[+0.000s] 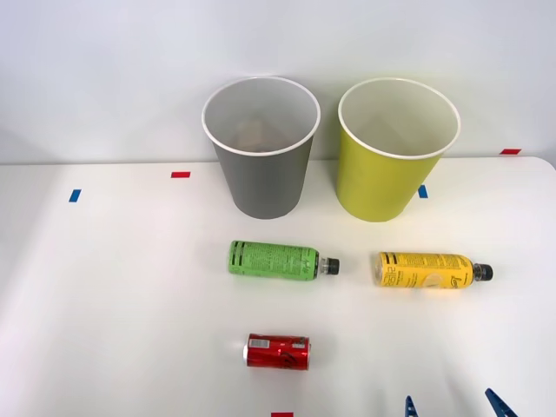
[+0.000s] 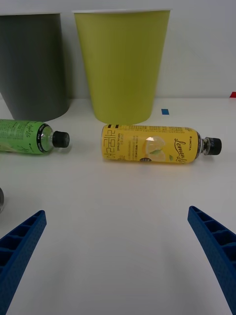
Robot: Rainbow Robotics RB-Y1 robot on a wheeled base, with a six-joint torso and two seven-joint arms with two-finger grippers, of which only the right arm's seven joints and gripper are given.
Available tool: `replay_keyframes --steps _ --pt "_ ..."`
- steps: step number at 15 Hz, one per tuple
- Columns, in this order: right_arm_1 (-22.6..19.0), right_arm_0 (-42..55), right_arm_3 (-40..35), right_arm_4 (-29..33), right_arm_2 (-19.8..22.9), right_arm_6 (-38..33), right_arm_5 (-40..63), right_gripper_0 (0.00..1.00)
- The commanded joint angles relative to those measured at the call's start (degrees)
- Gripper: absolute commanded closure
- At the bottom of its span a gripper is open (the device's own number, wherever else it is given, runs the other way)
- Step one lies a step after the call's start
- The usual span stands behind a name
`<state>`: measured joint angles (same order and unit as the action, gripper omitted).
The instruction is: Put cans in the gray bin, plastic bottles in the light green bin
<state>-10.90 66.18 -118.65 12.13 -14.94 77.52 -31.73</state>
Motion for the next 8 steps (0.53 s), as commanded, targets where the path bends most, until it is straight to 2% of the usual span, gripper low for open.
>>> replay_keyframes --steps 1,8 --pt "0.00 0.00 0.00 0.00 0.00 0.00 0.00 0.00" --pt "0.00 0.00 0.00 0.00 0.00 0.00 0.00 0.00"
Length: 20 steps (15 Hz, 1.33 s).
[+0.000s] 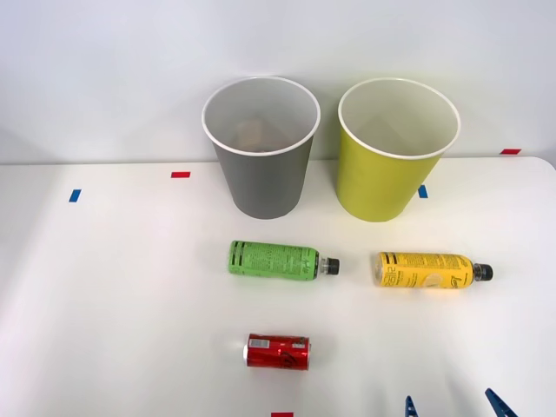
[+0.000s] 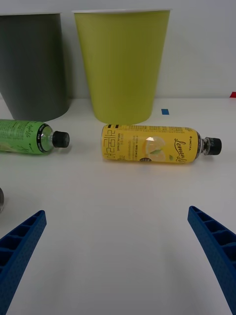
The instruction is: Put cans in the gray bin, plastic bottles in the light green bin
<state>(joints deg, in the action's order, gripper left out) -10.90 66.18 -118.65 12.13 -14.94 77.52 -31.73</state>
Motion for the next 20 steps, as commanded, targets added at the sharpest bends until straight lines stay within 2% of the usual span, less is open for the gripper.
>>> replay_keyframes --steps 1,6,8,10,15,18,20 --pt "0.00 0.00 0.00 0.00 0.00 0.00 0.00 0.00" --pt "0.00 0.00 0.00 0.00 0.00 0.00 0.00 0.00" --pt "0.44 -1.67 3.16 -0.26 0.35 -0.18 1.41 0.00" --pt "0.09 -1.93 2.64 -2.11 0.26 0.26 0.97 0.00" --pt "-1.49 -2.81 -0.62 -1.85 1.93 1.67 1.76 0.00" --pt "-5.62 -4.39 -6.59 -2.20 2.46 1.49 12.22 0.00" --pt "-8.79 -6.50 -10.46 -5.71 2.37 1.76 19.34 0.00"
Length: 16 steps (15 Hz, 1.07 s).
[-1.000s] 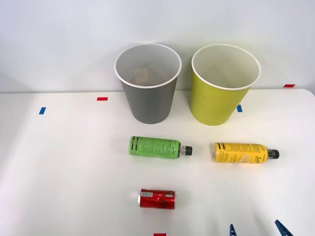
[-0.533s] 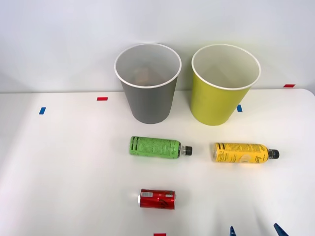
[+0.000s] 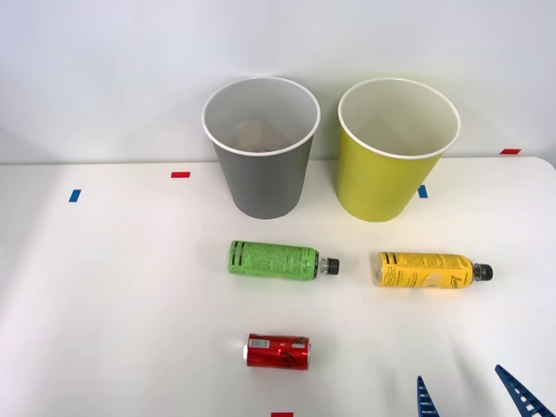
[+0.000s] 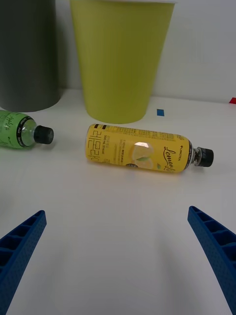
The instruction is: Put cans in the gray bin, plastic bottles in the light green bin
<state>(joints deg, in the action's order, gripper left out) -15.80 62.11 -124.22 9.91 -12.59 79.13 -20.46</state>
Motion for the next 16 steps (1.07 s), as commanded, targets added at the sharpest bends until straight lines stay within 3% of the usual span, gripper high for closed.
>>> replay_keyframes --steps 1,7,9,16 --pt "-5.38 -4.10 -5.77 -5.16 -0.07 -0.12 10.53 0.00" --pt "-18.48 -14.91 -6.03 -9.74 1.87 -1.53 16.77 0.00" --pt "-22.96 -17.55 -6.12 -10.17 1.60 -6.27 19.32 0.00" --pt "-31.31 -28.01 -6.56 -11.58 0.46 -17.43 29.60 0.00"
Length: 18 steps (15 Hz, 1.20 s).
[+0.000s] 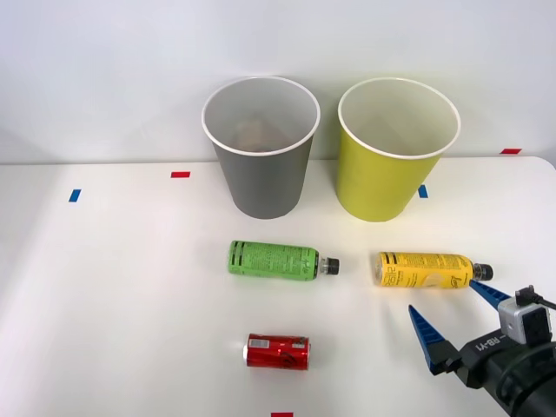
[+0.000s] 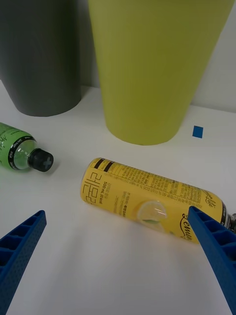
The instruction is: Put cans in the gray bin, plastic bottles in the light green bin
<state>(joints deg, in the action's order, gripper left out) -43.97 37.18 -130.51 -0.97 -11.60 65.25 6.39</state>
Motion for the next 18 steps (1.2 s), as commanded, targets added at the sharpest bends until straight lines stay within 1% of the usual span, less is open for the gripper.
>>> replay_keyframes --steps 1,2,5,8,9,10,11,12,13,16,18 --pt "-5.42 -4.83 -0.71 -1.23 -0.97 -5.39 4.78 0.00" --pt "-7.00 -6.24 -1.33 -2.81 -1.32 -6.71 6.71 0.00" --pt "-12.45 -11.25 -4.75 -12.74 -2.20 -6.45 15.59 0.00" --pt "-18.08 -17.14 -8.53 -18.19 -3.70 -5.22 25.17 0.00" --pt "-21.15 -20.65 -9.41 -19.69 -5.01 -4.51 28.68 0.00" --pt "-23.35 -23.82 -9.59 -20.48 -6.68 -2.14 30.53 0.00" --pt "-24.23 -25.75 -9.50 -21.18 -7.65 0.32 31.76 0.00" --pt "-24.41 -27.60 -9.59 -22.32 -8.44 4.36 34.04 0.00" --pt "-24.41 -29.18 -9.50 -23.73 -8.88 10.51 36.77 0.00" --pt "-24.32 -32.08 -9.59 -28.39 -8.88 25.63 43.62 0.00" --pt "-23.79 -33.75 -9.50 -30.41 -8.88 33.98 47.40 0.00"
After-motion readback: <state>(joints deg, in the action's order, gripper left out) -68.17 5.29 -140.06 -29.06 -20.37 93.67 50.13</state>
